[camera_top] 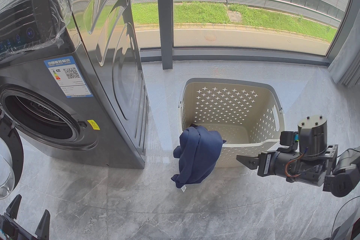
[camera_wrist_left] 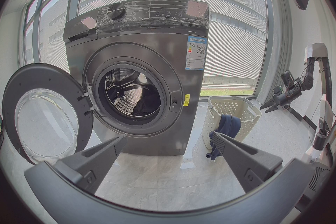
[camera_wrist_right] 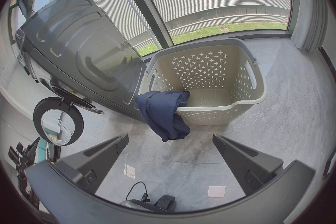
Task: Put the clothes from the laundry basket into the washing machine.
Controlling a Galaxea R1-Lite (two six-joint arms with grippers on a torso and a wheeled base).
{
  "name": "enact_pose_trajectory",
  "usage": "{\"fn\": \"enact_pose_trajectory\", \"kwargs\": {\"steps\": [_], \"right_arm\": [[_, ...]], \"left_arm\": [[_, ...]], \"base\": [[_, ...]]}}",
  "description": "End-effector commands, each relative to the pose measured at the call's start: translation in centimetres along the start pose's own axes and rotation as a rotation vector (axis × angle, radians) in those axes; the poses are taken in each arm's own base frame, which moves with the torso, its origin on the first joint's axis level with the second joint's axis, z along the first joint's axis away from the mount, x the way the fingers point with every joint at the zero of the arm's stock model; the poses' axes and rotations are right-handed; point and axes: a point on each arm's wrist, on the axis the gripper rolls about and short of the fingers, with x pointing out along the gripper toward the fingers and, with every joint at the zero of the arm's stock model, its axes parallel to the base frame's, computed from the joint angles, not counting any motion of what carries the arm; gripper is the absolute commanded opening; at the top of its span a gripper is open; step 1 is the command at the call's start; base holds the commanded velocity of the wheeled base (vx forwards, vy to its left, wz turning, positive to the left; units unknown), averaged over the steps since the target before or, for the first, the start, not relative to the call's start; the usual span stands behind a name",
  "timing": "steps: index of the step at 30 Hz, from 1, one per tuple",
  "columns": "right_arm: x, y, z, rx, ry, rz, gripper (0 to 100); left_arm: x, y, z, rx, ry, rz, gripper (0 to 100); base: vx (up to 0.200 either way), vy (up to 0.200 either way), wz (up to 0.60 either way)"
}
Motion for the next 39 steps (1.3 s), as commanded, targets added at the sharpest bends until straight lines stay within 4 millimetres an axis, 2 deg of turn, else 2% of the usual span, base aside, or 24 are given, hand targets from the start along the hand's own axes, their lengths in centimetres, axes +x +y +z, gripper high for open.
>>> {"fn": "enact_pose_trajectory", "kwargs": {"steps": [1,10,16,22,29,35,37,39], "right_arm": [[3.1,1.4,-0.8,0.000,0.041,-0.015,100],[7.2,3.0,-1.9,0.003,0.079,-0.037,100],[11.3,3.7,-2.0,0.012,0.083,-0.041,100],[14.2,4.0,-2.7,0.010,0.079,-0.052,100],[16.9,4.5,-2.8,0.010,0.059,-0.042,100],[18.2,4.5,-2.8,0.013,0.051,-0.043,100],[19.4,4.5,-3.1,0.016,0.047,-0.044,100],[19.6,4.5,-3.2,0.016,0.049,-0.044,100]], "left_arm": [[0.0,0.0,-0.5,0.000,0.006,0.000,100],[0.0,0.0,-0.5,0.000,0.006,0.000,100],[0.0,0.0,-0.5,-0.002,0.006,0.000,100],[0.0,0.0,-0.5,-0.002,0.006,0.000,100],[0.0,0.0,-0.5,-0.007,0.006,0.000,100],[0.0,0.0,-0.5,-0.008,0.006,0.000,100],[0.0,0.0,-0.5,-0.008,0.006,0.000,100],[0.0,0.0,-0.5,-0.008,0.006,0.002,100]], "base": [[0.000,0.000,0.00],[0.000,0.000,0.00],[0.000,0.000,0.00],[0.000,0.000,0.00],[0.000,0.000,0.00],[0.000,0.000,0.00],[0.000,0.000,0.00],[0.000,0.000,0.00]]}}
